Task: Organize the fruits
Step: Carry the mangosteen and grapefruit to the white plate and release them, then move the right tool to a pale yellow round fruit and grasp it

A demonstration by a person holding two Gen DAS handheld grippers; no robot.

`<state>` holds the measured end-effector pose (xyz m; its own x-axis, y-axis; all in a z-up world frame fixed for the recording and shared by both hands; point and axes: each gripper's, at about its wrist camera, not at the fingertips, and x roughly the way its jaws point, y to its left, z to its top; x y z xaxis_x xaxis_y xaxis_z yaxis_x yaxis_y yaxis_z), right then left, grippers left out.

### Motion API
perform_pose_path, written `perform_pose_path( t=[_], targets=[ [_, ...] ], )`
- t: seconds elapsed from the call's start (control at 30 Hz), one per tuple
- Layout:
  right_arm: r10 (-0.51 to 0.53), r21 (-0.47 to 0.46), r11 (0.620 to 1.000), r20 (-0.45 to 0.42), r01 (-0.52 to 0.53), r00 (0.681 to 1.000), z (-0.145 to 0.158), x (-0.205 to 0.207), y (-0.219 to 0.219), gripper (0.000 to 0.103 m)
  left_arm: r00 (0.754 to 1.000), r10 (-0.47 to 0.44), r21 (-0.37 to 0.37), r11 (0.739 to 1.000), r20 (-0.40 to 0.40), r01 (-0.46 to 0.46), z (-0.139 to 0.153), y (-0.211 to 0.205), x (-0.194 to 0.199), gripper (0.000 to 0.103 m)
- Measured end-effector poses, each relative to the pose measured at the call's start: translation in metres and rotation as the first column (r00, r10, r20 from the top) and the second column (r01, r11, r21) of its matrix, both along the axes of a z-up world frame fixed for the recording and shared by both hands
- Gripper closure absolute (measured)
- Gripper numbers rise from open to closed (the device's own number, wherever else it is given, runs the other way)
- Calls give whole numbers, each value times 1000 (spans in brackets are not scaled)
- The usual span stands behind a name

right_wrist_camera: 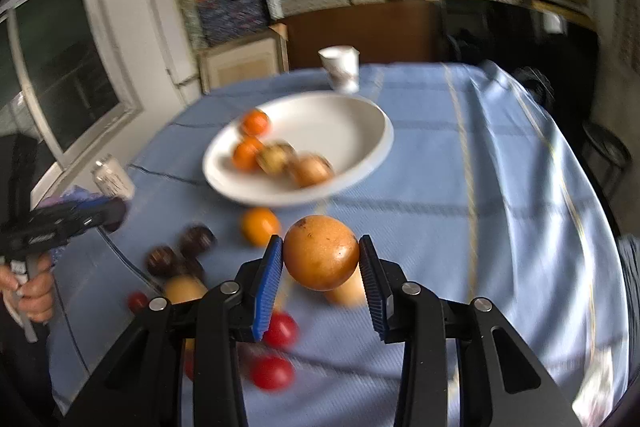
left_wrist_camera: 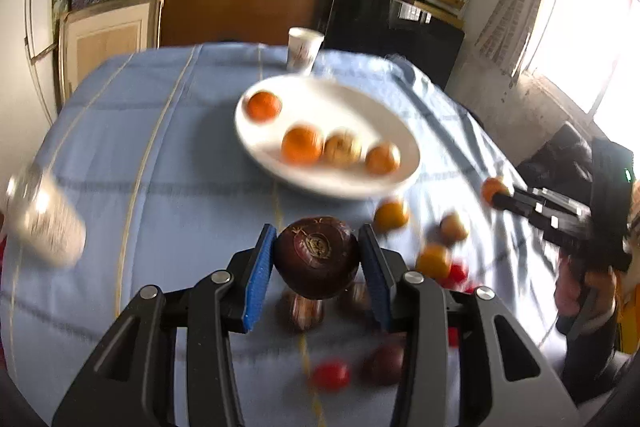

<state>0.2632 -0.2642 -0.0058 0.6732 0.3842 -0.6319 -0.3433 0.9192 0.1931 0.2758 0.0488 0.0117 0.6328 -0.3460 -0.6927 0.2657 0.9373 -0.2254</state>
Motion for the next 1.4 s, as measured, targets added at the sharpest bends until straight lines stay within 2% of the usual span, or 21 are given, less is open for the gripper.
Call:
perform_pose_path(
  t=[0.23, 0.37, 0.47, 0.6, 0.63, 0.67, 0.7, 0.73, 0.8, 0.93, 1.03, 1.1, 1.2, 1.27, 1.33, 1.4],
  targets=[
    [46, 18, 999, 3, -46, 999, 5, 50, 46, 64, 1000, 28, -53, 998, 0, -28, 12, -21, 80, 62],
    [66, -16, 998, -35, -67, 997, -10, 72, 68, 64, 996, 85, 0, 996, -33, -85, -8, -27, 124, 62],
    [75, -37, 996, -71, -78, 995, -25, 86, 80, 64, 991, 124, 39, 992, -49, -122, -22, -25, 143, 62],
    [72, -55, 995, -107, -78, 992, -39, 98, 89, 64, 986, 134, 34, 991, -95, -131, -40, -20, 160, 61],
    [71, -58, 995, -111, -77, 991, -41, 99, 89, 63, 986, 135, 34, 991, -101, -132, -43, -20, 161, 57],
    [66, -60, 996, -112, -73, 991, -41, 99, 89, 63, 984, 144, 36, 989, -106, -141, -43, -19, 162, 39],
    [64, -57, 996, -118, -71, 991, -40, 99, 87, 63, 982, 161, 36, 987, -100, -158, -41, -18, 159, 20],
    [65, -47, 996, -114, -71, 991, -37, 97, 84, 62, 981, 177, 32, 984, -86, -175, -36, -16, 155, 14],
    [61, -25, 998, -80, -64, 995, -25, 89, 75, 62, 982, 181, 6, 983, -43, -181, -20, -11, 142, 12],
    [34, 53, 998, -9, -34, 999, 2, 69, 48, 50, 983, 185, -17, 983, 6, -185, 2, -3, 106, 7],
    [-9, 86, 996, 48, 5, 999, 11, 47, 22, 49, 980, 195, -5, 981, 28, -194, 5, 0, 72, 5],
    [-50, 69, 997, 72, 45, 996, 7, 34, 4, 49, 981, 185, 7, 983, 52, -186, -3, 1, 44, 5],
    [-72, 44, 997, 33, 71, 997, -15, 18, -19, 49, 974, 220, 79, 971, 59, -224, -28, 2, 14, 5],
    [-106, 52, 993, -48, 108, 993, -36, 13, -33, 49, 973, 227, 103, 968, 31, -229, -43, 4, 3, 5],
    [-102, 73, 991, -95, 109, 990, -46, 9, -38, 49, 975, 219, 99, 971, -23, -216, -55, 5, -5, 5],
    [-92, 69, 993, -92, 98, 991, -48, 4, -36, 49, 979, 204, 67, 977, -23, -202, -54, 6, -14, 5]
  ],
)
